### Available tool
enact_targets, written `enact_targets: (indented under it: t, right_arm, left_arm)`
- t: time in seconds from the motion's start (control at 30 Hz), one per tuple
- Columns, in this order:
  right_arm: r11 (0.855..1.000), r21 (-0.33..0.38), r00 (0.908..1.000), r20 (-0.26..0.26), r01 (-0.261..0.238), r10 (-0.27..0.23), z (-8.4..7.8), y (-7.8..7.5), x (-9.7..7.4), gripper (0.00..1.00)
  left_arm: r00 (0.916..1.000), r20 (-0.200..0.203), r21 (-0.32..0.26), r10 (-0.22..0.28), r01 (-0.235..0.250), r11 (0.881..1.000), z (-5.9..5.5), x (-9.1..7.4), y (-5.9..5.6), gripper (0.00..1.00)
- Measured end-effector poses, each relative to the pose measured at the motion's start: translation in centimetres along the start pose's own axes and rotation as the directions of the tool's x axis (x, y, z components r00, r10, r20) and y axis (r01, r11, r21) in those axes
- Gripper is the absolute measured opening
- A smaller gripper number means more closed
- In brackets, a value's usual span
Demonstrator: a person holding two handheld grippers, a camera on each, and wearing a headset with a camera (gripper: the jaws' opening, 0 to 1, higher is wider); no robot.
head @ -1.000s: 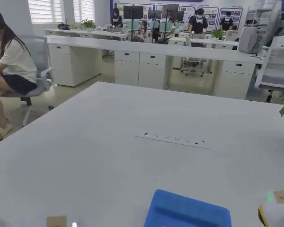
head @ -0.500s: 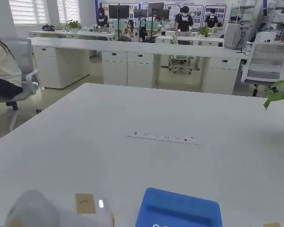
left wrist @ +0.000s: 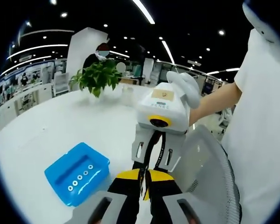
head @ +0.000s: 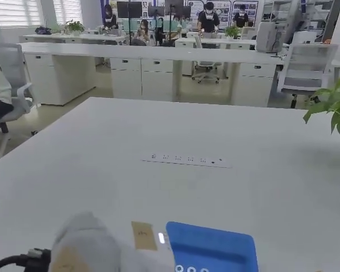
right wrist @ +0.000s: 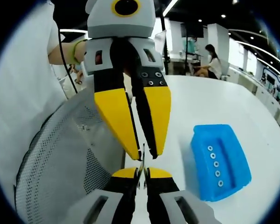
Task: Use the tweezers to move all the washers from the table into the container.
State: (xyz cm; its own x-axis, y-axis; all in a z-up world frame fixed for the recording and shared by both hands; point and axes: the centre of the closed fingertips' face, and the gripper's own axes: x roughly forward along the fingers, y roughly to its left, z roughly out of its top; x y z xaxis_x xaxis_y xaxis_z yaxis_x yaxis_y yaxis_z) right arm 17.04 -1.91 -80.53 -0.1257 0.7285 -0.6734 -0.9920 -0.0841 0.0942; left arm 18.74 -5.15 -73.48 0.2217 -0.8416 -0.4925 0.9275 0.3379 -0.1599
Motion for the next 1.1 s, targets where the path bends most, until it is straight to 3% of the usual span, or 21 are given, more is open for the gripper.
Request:
enact_targets:
  t: [0.1,0.2,0.37,0.43,0.73,0.83,0.87,0.97,1.1]
  right_arm:
    - [1.000,-0.018,0.9998,-0.019,0.005,-0.005,-0.2,-0.1,0.0,0.04]
    - [0.999,-0.050,0.9982,-0.058,0.013,-0.016,-1.0,-0.3,0.0,0.04]
    - [0.999,-0.048,0.9977,-0.063,0.024,-0.027,-1.5,-0.6,0.1,0.04]
    - [0.998,-0.057,0.9959,-0.081,0.037,-0.042,-1.9,-0.9,0.3,0.05]
    - [0.995,-0.065,0.9888,-0.125,0.074,-0.081,-3.5,-1.7,2.3,0.06]
    - [0.990,-0.101,0.9803,-0.161,0.100,-0.115,-4.0,-2.0,3.0,0.06]
    - [0.990,-0.103,0.9803,-0.161,0.098,-0.114,-4.1,-2.0,3.2,0.06]
    - [0.991,-0.090,0.9817,-0.155,0.097,-0.110,-4.4,-2.0,3.6,0.06]
    - [0.995,-0.020,0.9881,-0.115,0.100,-0.102,-4.4,-2.0,3.5,0.13]
  left_arm:
    - [0.9994,-0.033,0.076,-0.014,0.016,0.997,-0.3,0.2,-0.2,0.00]
    - [0.9971,-0.074,0.100,-0.016,0.023,0.995,-1.0,0.4,-0.2,0.00]
    - [0.9940,-0.107,0.137,-0.021,0.035,0.990,-1.6,0.3,0.0,0.00]
    - [0.9897,-0.141,0.145,-0.020,0.041,0.989,-2.5,0.4,0.2,0.00]
    - [0.9651,-0.262,0.180,-0.011,0.060,0.982,-5.8,0.6,1.4,0.00]
    - [0.9478,-0.319,0.200,0.006,0.061,0.978,-7.4,0.8,2.0,0.00]
    - [0.9466,-0.322,0.201,0.008,0.060,0.978,-7.6,0.8,2.1,0.00]
    - [0.9315,-0.364,0.203,0.006,0.073,0.976,-8.8,0.6,2.4,0.00]
    - [0.9258,-0.378,0.180,-0.003,0.077,0.981,-9.5,0.6,2.8,0.00]
